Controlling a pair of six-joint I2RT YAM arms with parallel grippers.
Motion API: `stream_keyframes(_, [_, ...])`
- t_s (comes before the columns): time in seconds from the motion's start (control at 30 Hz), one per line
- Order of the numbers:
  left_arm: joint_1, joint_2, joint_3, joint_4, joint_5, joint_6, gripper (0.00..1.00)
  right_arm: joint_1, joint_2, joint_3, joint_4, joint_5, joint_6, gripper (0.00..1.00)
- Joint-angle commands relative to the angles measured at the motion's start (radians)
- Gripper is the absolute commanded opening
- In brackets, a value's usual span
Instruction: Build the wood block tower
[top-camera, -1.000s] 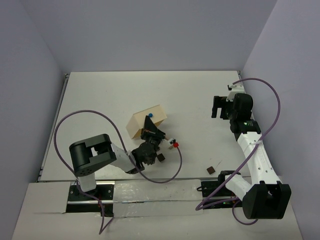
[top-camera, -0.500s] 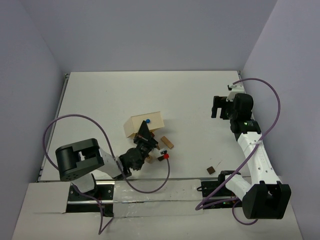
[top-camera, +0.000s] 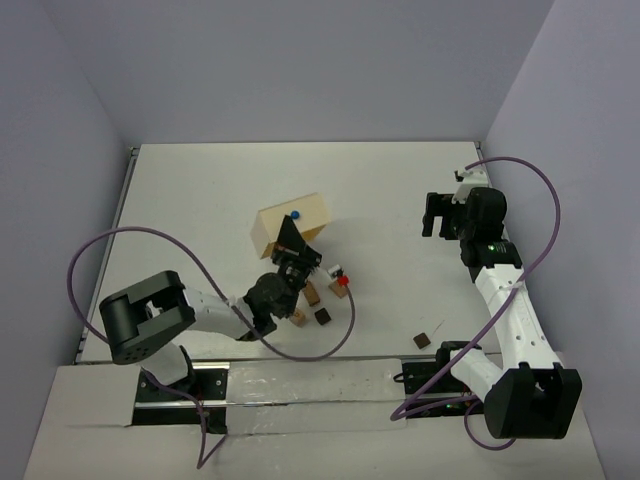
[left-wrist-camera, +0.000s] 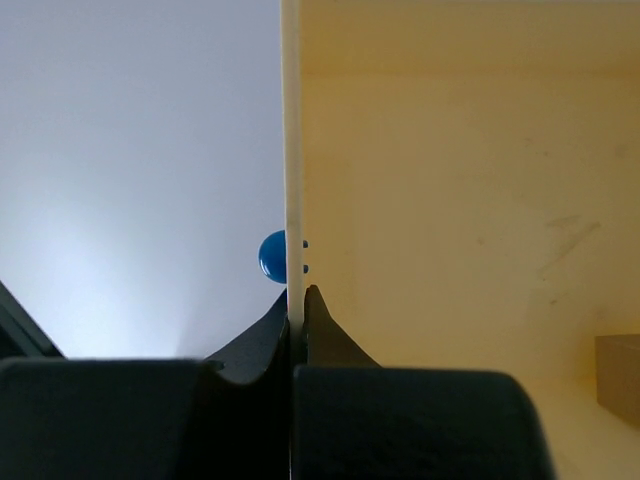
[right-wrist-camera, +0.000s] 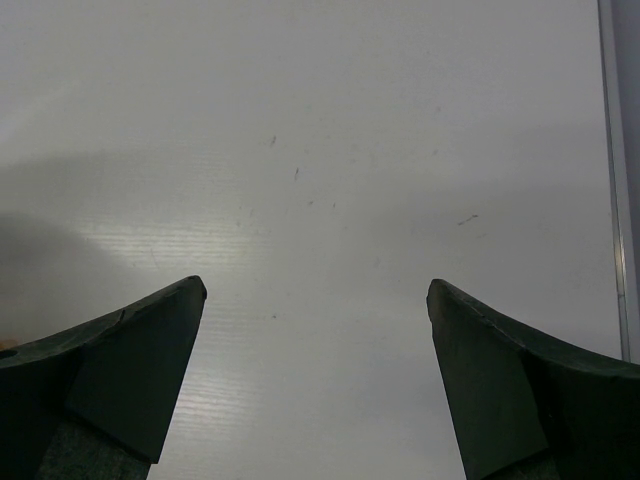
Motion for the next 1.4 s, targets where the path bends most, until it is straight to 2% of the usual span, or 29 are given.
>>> stream_keyframes(0.0, [0.056, -0.164, 0.258, -0.240, -0.162, -0.174, 0.00, -0.007, -0.021, 0.004, 0.020, -0.004, 0.003, 1.00])
stream_keyframes(0.03, [0.067, -0.211, 0.320, -0.532, -0.194, -0.321, 0.00, -0.006, -0.020, 0.005, 0.020, -0.007, 0.003, 1.00])
stream_keyframes(0.1, [0.089, -0.245, 0.563, -1.077, -0.162, -0.861, 0.00, -0.008, -0.013, 0.008, 0.019, -0.009, 0.006, 1.00])
stream_keyframes(0.13, [0.099, -0.254, 0.608, -1.312, -0.111, -1.029, 0.00, -0.008, -0.010, 0.010, 0.020, -0.010, 0.006, 1.00])
stream_keyframes(0.17, [0.107, -0.259, 0.666, -1.413, -0.076, -1.103, 0.00, -0.008, -0.009, 0.010, 0.020, -0.009, 0.006, 1.00])
stream_keyframes(0.23, [0.111, -0.298, 0.713, -1.555, 0.007, -1.218, 0.00, -0.008, -0.004, 0.011, 0.020, -0.013, 0.005, 1.00])
stream_keyframes(0.37, [0.117, -0.391, 0.710, -1.763, 0.187, -1.409, 0.00, -0.009, 0.001, 0.012, 0.020, -0.014, 0.006, 1.00])
stream_keyframes(0.5, [0.144, -0.454, 0.674, -1.841, 0.324, -1.496, 0.00, -0.008, 0.000, 0.009, 0.023, -0.018, 0.006, 1.00])
stream_keyframes(0.6, [0.156, -0.473, 0.634, -1.836, 0.323, -1.480, 0.00, -0.006, 0.007, 0.010, 0.022, -0.023, 0.006, 1.00])
stream_keyframes(0.7, [0.156, -0.479, 0.542, -1.747, 0.214, -1.409, 0.00, -0.009, 0.018, 0.012, 0.020, -0.026, 0.007, 1.00])
stream_keyframes(0.83, [0.154, -0.445, 0.358, -1.422, -0.029, -1.201, 0.00, -0.009, 0.028, 0.012, 0.022, -0.024, 0.006, 1.00])
stream_keyframes(0.87, [0.154, -0.431, 0.306, -1.231, -0.106, -1.122, 0.00, -0.008, 0.030, 0.013, 0.022, -0.024, 0.006, 1.00])
stream_keyframes(0.9, [0.154, -0.423, 0.246, -1.175, -0.110, -1.008, 0.00, -0.008, 0.031, 0.014, 0.021, -0.022, 0.006, 1.00])
stream_keyframes(0.97, [0.150, -0.391, 0.051, -0.544, -0.148, -0.572, 0.00, -0.008, 0.034, 0.016, 0.019, -0.019, 0.006, 1.00])
stream_keyframes(1.03, [0.144, -0.293, -0.052, 0.010, -0.103, -0.220, 0.00, -0.008, 0.033, 0.013, 0.020, -0.015, 0.006, 1.00])
stream_keyframes(1.07, [0.138, -0.219, -0.083, 0.239, -0.070, -0.081, 0.00, -0.008, 0.032, 0.011, 0.021, -0.013, 0.006, 1.00])
stream_keyframes(1.13, [0.120, -0.100, -0.101, 0.520, 0.005, 0.092, 0.00, -0.008, 0.034, 0.012, 0.020, -0.012, 0.005, 1.00])
stream_keyframes(1.17, [0.109, -0.081, -0.102, 0.574, 0.021, 0.139, 0.00, -0.008, 0.039, 0.013, 0.020, -0.012, 0.006, 1.00])
stream_keyframes(1.3, [0.030, -0.056, -0.111, 0.573, 0.032, 0.159, 0.00, -0.008, 0.050, 0.022, 0.017, -0.009, 0.009, 1.00])
stream_keyframes(1.37, [0.021, -0.034, -0.043, 0.573, -0.020, 0.160, 0.00, -0.007, 0.047, 0.017, 0.018, -0.006, 0.006, 1.00])
